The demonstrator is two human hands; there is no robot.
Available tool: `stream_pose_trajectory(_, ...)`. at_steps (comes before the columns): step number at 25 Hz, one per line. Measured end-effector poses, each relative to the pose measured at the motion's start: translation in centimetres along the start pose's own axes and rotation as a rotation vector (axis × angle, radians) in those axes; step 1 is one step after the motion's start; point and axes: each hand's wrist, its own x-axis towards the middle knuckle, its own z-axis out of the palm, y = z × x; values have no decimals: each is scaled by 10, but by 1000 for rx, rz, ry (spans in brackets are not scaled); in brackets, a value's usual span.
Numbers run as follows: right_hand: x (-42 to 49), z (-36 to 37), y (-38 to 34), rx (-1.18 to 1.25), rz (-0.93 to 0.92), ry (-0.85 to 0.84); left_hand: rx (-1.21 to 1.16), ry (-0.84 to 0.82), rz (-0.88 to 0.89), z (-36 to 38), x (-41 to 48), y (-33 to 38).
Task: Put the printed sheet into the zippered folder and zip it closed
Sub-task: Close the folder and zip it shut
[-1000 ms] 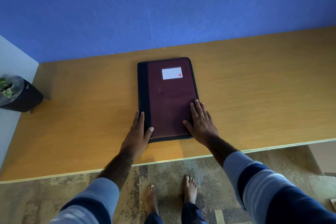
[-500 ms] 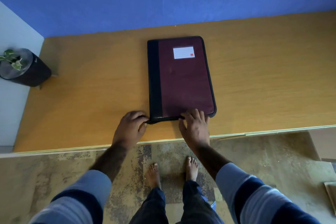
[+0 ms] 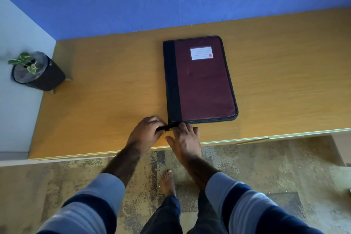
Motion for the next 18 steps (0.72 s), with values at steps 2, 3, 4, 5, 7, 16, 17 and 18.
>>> stream_pose_trajectory(2, 1, 3, -4, 35, 50, 23, -20, -8, -4, -1, -1, -1)
stream_pose_trajectory(3, 2, 5, -5, 54, 66, 33, -33, -7, -11, -2, -2, 0)
stream_pose_trajectory(4, 2, 7, -7, 68, 71, 44, -42, -6, -12, -1, -3, 0)
stream_pose_trajectory(5, 2, 9, -9, 76, 69, 55, -46, -7, -8, -1, -4, 0)
stream_pose_trajectory(7, 1, 10, -15, 96, 83, 68, -58, -17, -3, 0, -6, 0)
stream_pose_trajectory(16, 5, 9, -27, 131, 231, 86, 107, 36, -13, -2, -10, -1)
stream_pose_trajectory(17, 5, 9, -26, 120, 241, 89, 134, 43, -13, -1, -10, -1)
stream_pose_trajectory(18, 4, 9, -25, 110, 252, 98, 155, 52, -11, 0, -10, -2)
